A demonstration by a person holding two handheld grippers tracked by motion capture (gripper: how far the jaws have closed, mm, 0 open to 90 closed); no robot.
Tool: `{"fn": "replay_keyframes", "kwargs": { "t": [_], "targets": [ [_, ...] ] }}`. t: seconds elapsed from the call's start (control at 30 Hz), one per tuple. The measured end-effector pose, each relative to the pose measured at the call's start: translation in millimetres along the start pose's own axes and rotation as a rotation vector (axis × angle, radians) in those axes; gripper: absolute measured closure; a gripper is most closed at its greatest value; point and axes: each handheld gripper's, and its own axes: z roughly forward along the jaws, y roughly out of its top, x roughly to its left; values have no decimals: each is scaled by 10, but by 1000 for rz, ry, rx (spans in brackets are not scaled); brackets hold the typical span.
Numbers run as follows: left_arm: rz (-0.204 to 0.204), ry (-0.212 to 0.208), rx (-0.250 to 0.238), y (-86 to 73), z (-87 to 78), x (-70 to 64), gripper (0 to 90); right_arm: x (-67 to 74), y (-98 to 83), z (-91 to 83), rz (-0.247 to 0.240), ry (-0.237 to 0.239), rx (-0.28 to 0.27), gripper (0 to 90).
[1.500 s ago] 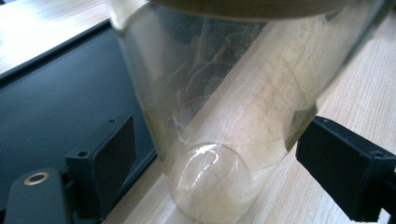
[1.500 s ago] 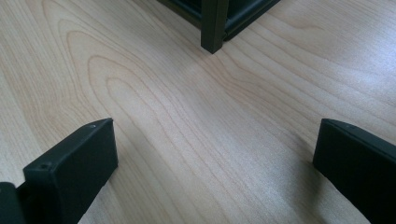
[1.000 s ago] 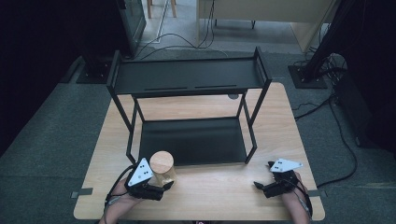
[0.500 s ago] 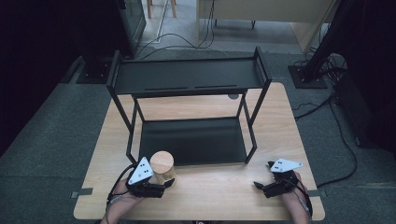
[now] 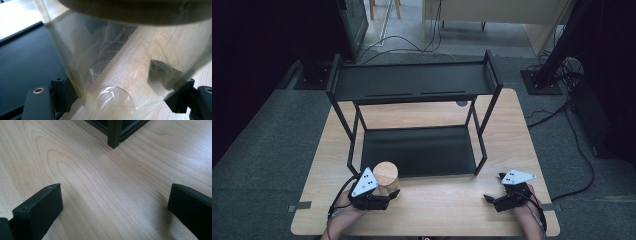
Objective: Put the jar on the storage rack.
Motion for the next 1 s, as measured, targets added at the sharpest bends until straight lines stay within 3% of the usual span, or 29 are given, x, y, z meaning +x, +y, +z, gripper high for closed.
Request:
{"fn": "replay_keyframes", "kwargs": {
  "t": [0.37, 0.67, 1.0],
  "targets": [
    [-13, -8, 8, 16, -2, 25, 255, -1, 2, 2, -3, 3, 0, 0],
    [-14, 2, -19, 79, -48, 20, 255, -2, 3, 4, -5, 3, 0, 0],
    [1, 23, -12, 150, -36, 11, 255, -2, 4, 4, -5, 4, 0, 0]
  ]
}}
